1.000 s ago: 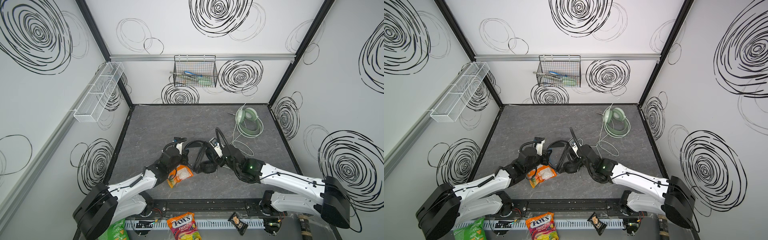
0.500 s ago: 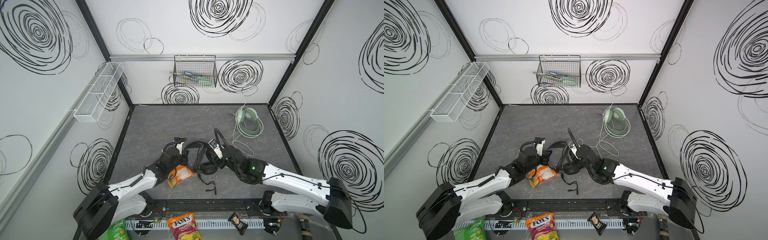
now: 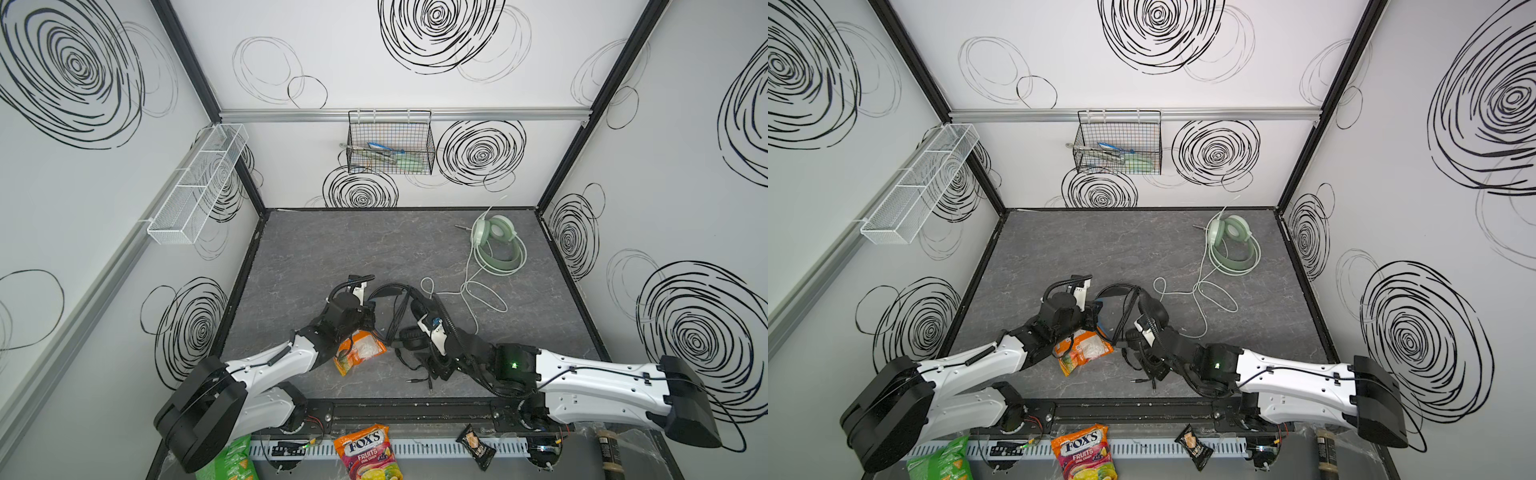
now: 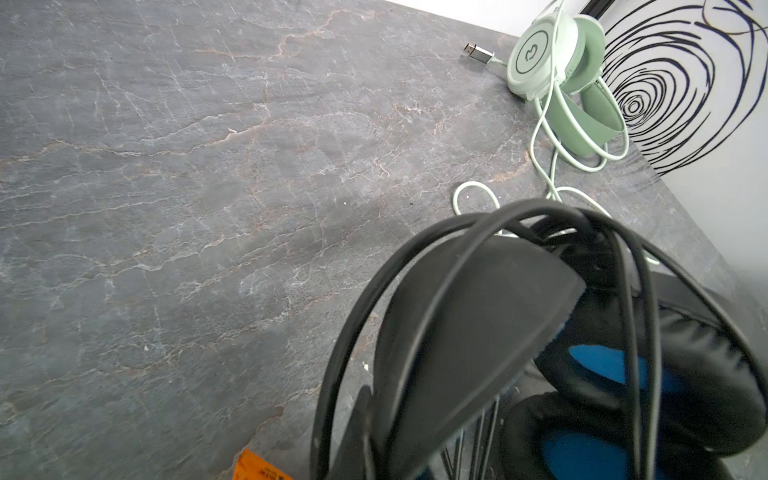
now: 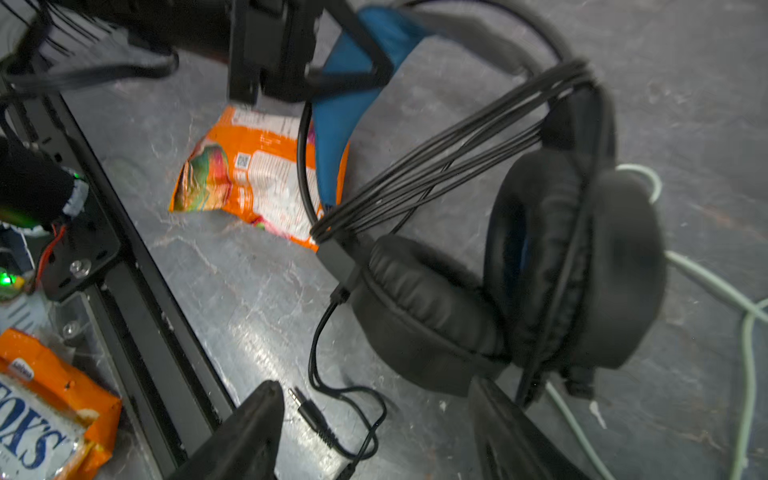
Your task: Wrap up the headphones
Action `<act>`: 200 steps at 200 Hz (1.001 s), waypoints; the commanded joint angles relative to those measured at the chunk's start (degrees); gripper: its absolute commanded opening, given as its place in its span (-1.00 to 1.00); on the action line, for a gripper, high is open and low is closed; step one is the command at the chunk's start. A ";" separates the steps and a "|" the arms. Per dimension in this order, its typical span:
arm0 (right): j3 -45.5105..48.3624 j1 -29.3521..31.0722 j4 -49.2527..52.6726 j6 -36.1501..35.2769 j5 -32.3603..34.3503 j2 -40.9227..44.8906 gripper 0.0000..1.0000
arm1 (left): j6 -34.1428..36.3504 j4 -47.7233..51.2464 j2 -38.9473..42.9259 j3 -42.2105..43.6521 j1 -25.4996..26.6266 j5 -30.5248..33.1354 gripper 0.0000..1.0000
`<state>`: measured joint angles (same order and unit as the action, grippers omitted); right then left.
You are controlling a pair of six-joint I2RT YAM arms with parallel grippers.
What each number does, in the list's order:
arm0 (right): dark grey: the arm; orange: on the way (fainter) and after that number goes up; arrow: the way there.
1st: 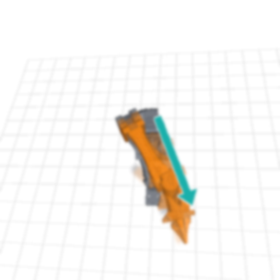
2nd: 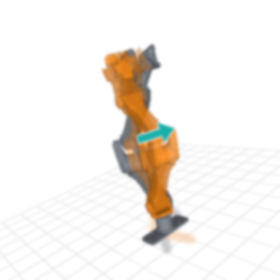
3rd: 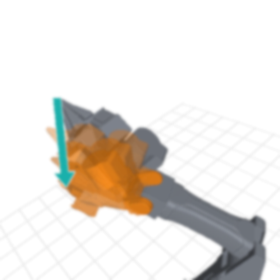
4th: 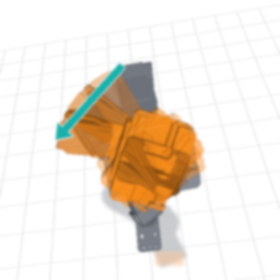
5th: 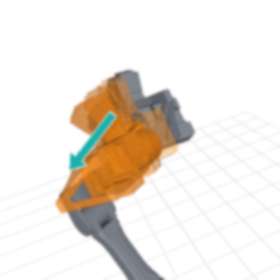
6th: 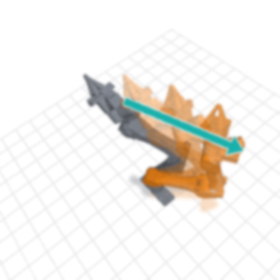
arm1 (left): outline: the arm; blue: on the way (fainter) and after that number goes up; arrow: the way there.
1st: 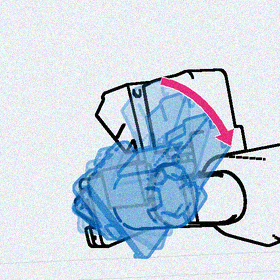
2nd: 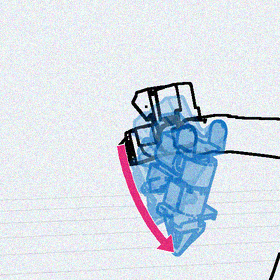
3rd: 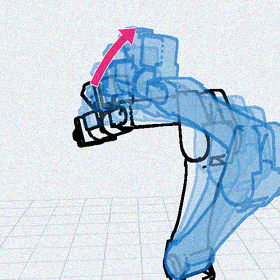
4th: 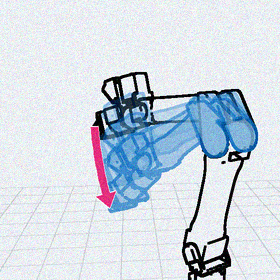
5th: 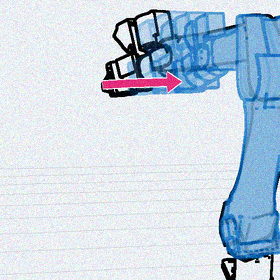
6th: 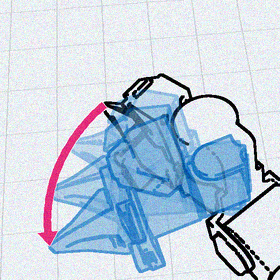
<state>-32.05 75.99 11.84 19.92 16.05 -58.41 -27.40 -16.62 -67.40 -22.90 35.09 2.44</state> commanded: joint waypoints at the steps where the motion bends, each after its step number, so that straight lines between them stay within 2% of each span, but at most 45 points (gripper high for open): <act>1: 0.67 2.27 -0.92 4.10 0.23 -1.95 0.51 | -0.45 -3.69 0.50 -2.04 -0.37 -0.85 -1.00; 54: -2.60 3.03 -1.53 3.85 -0.30 -14.91 0.53 | -0.35 -2.96 1.55 -2.15 -0.46 -0.92 -1.00; 78: -6.06 4.09 2.95 6.89 2.70 -22.04 0.53 | -0.16 -2.55 1.64 -2.26 -0.54 -1.03 -1.00; 98: -7.23 4.77 4.53 10.00 4.15 -24.77 0.57 | -0.22 -2.37 1.97 -2.15 -0.64 -1.01 -1.00; 130: -6.28 6.61 3.22 14.12 4.15 -22.37 0.61 | -0.08 -2.03 2.31 -2.15 -0.73 -0.98 -1.00; 161: -4.92 7.51 6.13 18.90 5.71 -18.06 0.62 | -0.06 -2.10 2.18 -2.25 -0.77 -1.29 -1.00; 200: 2.10 5.77 3.63 23.08 4.23 -10.68 0.61 | 0.11 -2.27 2.48 -2.26 -1.03 -1.37 -1.00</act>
<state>-34.11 82.78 14.85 37.89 19.84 -72.42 -27.20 -16.25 -66.52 -23.05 34.79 1.91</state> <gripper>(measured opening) 0.813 0.089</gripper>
